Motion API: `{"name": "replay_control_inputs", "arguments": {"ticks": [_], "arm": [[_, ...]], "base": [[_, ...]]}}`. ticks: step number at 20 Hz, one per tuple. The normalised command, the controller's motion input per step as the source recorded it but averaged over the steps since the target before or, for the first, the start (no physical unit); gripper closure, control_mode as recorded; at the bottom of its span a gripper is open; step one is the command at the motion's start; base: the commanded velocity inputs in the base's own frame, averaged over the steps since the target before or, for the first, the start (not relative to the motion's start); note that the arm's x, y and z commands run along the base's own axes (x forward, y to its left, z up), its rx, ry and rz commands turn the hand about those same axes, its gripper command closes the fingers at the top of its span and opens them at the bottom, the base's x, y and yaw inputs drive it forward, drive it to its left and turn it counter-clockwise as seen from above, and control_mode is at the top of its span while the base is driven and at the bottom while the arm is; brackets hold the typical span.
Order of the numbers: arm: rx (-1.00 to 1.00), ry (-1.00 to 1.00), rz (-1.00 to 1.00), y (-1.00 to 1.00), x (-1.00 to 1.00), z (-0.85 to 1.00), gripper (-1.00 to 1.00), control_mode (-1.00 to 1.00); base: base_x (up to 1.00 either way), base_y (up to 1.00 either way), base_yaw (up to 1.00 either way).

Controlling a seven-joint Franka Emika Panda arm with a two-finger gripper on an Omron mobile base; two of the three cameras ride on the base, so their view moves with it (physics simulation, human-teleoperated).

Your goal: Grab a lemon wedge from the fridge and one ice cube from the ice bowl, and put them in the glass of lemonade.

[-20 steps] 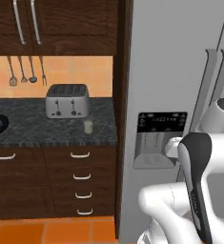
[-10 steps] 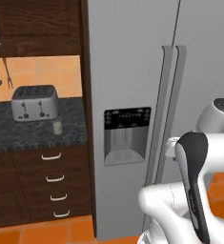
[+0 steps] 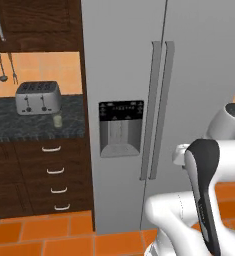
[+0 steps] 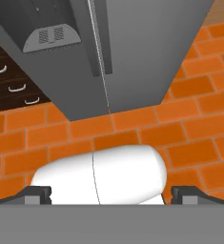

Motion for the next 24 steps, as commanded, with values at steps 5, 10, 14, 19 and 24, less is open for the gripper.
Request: {"name": "replay_control_inputs", "arguments": {"ticks": [5, 10, 14, 19, 24], "arm": [[0.0, 0.0, 0.0, 0.0, 0.0, 0.0, -1.0, 1.0], [0.0, 0.0, 0.0, 0.0, 0.0, 0.0, -1.0, 1.0], [0.0, 0.0, 0.0, 0.0, 0.0, 0.0, -1.0, 1.0], [0.0, 0.0, 0.0, 0.0, 0.0, 0.0, -1.0, 1.0], [0.0, 0.0, 0.0, 0.0, 0.0, 0.0, -1.0, 1.0]], "base": [[-0.61, 0.0, 0.02], [-0.62, 0.0, 0.0], [-0.39, 0.0, 0.0], [0.0, 0.0, 0.0], [0.0, 0.0, 0.0]]}}
